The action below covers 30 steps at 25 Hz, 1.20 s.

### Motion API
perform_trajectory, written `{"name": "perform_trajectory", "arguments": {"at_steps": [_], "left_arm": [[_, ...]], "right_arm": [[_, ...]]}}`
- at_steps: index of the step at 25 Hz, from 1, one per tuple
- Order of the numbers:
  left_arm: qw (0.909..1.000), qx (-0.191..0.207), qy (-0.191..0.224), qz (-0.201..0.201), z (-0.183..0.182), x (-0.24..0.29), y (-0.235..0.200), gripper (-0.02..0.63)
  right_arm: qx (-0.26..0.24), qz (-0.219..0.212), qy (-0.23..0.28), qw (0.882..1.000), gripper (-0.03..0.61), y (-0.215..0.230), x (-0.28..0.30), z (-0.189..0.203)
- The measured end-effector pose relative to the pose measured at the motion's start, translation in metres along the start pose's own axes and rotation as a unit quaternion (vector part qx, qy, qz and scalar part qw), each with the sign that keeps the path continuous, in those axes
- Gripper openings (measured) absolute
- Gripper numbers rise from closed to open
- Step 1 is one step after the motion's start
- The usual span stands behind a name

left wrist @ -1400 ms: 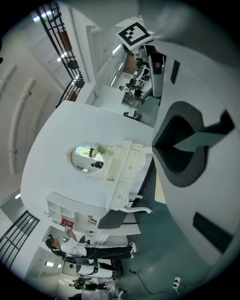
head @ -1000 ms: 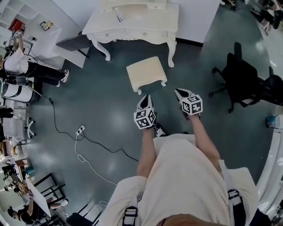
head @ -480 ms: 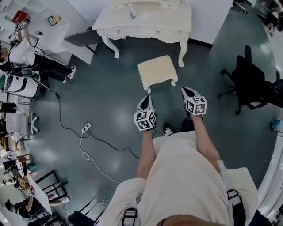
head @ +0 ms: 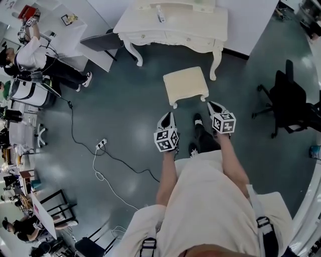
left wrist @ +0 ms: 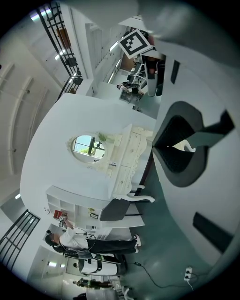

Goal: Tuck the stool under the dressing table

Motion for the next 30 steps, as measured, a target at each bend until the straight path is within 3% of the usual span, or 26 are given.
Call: {"name": "perform_trajectory", "arguments": {"at_steps": [12, 30], "left_arm": [[0.9990, 0.009, -0.044, -0.007, -0.013, 0.072, -0.015, 0.015], [0.9945, 0.012, -0.101, -0.023, -0.015, 0.186, -0.049, 0.015]], "right_arm": [[0.030, 0.002, -0.009, 1.000, 0.044, 0.033, 0.070, -0.027], [0.048, 0.004, -0.079, 0.996, 0.044, 0.094, 0.166, -0.015]]}}
Point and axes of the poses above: the fingertips, and each gripper's own axes: x forward along the fingers, y to its right, z out of its underside, the point moved 10 cm from there along -x, backward along the fingers, and after that the axes turned 7 degrees about -z, right-handed, at the moved point
